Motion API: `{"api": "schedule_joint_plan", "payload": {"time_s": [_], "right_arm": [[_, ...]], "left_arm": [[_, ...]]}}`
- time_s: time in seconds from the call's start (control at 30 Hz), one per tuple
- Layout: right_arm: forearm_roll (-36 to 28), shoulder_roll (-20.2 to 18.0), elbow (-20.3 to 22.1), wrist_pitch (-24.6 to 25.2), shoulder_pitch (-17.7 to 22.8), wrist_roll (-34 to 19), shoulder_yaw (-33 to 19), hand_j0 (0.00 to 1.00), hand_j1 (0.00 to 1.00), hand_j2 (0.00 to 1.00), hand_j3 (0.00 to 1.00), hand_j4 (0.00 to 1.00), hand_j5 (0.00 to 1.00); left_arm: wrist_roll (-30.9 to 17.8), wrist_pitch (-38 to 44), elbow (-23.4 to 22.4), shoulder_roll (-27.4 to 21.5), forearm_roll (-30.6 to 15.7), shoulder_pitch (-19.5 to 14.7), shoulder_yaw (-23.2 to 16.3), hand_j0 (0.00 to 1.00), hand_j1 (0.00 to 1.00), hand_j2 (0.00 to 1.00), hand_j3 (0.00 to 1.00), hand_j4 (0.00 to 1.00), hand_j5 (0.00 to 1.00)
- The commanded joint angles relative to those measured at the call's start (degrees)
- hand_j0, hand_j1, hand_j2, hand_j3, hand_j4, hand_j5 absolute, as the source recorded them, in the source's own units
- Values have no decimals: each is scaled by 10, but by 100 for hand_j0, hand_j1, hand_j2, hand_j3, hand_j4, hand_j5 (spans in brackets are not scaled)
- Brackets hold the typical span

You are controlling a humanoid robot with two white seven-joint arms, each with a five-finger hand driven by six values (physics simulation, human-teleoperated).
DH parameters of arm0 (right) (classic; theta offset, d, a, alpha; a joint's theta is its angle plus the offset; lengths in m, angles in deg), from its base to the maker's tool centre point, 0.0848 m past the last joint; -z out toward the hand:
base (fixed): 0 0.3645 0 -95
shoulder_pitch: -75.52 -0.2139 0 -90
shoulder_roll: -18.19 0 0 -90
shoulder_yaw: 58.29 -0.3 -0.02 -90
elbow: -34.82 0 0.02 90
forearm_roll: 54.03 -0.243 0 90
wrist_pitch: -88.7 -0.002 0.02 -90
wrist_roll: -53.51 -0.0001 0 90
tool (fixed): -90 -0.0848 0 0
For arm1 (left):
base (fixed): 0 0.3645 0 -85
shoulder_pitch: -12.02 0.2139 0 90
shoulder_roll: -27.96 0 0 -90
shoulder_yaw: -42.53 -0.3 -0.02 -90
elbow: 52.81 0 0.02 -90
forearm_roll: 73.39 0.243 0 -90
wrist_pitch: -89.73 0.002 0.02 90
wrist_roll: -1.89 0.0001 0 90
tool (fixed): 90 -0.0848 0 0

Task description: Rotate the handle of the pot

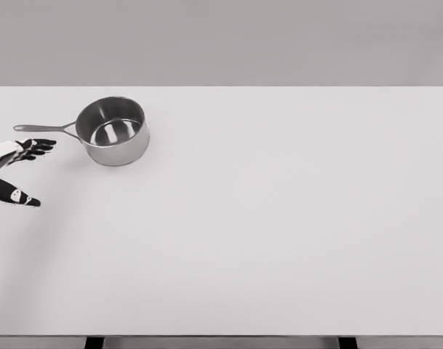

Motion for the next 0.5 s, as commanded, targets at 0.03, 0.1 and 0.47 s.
{"api": "schedule_joint_plan", "payload": {"time_s": [0.03, 0.1, 0.47], "right_arm": [[0, 0, 0, 0, 0, 0, 0, 100, 100, 100, 100, 100, 100], [0, 0, 0, 0, 0, 0, 0, 100, 100, 100, 100, 100, 100], [0, 0, 0, 0, 0, 0, 0, 100, 100, 100, 100, 100, 100]], "left_arm": [[0, -78, 29, -3, -44, 6, 69, 100, 100, 100, 100, 100, 100], [0, -133, 52, 4, -64, 10, 104, 100, 100, 100, 100, 100, 100], [0, -456, 95, 89, -65, 31, 72, 100, 100, 100, 100, 100, 100]]}}
